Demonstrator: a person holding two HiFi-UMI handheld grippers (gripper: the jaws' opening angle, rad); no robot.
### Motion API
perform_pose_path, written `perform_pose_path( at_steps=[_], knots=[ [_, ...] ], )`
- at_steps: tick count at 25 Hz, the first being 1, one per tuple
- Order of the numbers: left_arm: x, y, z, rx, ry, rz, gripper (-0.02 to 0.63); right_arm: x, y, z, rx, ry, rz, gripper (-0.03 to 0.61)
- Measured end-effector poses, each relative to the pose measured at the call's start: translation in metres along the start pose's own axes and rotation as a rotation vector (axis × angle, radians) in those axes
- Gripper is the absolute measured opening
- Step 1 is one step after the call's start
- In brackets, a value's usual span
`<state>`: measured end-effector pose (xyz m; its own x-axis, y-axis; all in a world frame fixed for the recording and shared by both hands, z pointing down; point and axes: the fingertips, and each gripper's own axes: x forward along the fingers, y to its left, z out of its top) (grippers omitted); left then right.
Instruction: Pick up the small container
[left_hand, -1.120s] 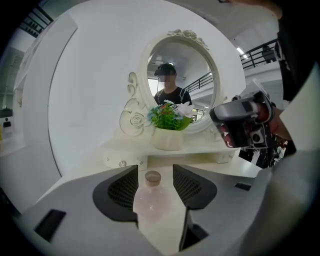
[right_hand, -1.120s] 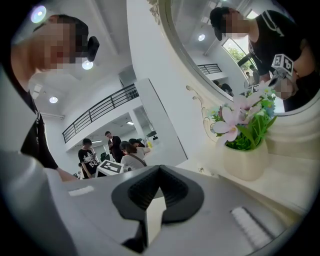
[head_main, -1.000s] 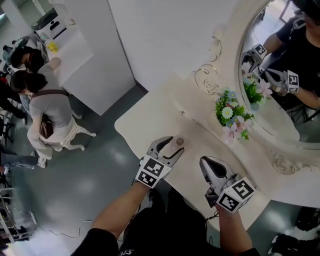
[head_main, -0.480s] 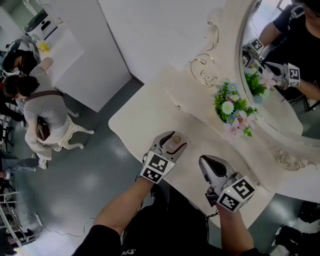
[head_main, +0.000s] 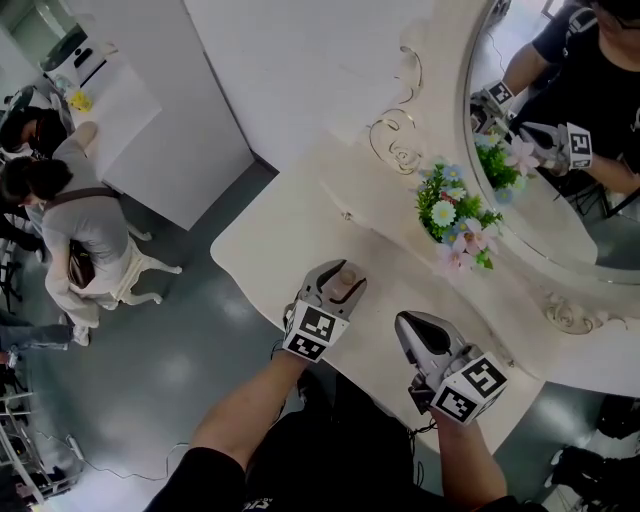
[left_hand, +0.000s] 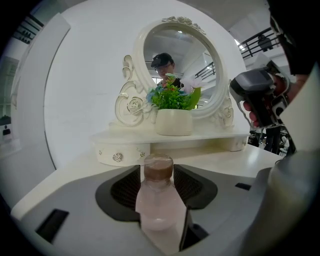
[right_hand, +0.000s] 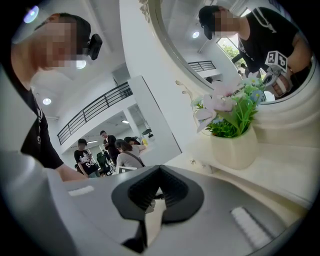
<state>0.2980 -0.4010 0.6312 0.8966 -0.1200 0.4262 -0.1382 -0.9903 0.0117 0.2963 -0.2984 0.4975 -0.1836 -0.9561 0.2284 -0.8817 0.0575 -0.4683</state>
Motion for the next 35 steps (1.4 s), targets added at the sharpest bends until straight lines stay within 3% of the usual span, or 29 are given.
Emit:
perform_pose_path(
  at_steps=[9, 16, 25, 35],
  knots=[
    [-0.004, -0.001, 0.004, -0.008, 0.025, -0.007, 0.157, -0.007, 0.010, 0.002, -0.012, 0.005, 0.001, 0.011],
    [-0.026, 0.005, 0.010, -0.057, 0.023, 0.025, 0.149, -0.008, 0.019, 0.006, -0.031, 0.002, 0.005, 0.011],
    [-0.071, 0.012, 0.053, -0.008, -0.024, 0.053, 0.147, -0.011, 0.043, 0.023, -0.058, -0.049, 0.009, 0.011],
    [-0.144, 0.018, 0.098, 0.014, -0.080, 0.080, 0.146, -0.017, 0.090, 0.054, -0.160, -0.123, 0.002, 0.009]
  ],
)
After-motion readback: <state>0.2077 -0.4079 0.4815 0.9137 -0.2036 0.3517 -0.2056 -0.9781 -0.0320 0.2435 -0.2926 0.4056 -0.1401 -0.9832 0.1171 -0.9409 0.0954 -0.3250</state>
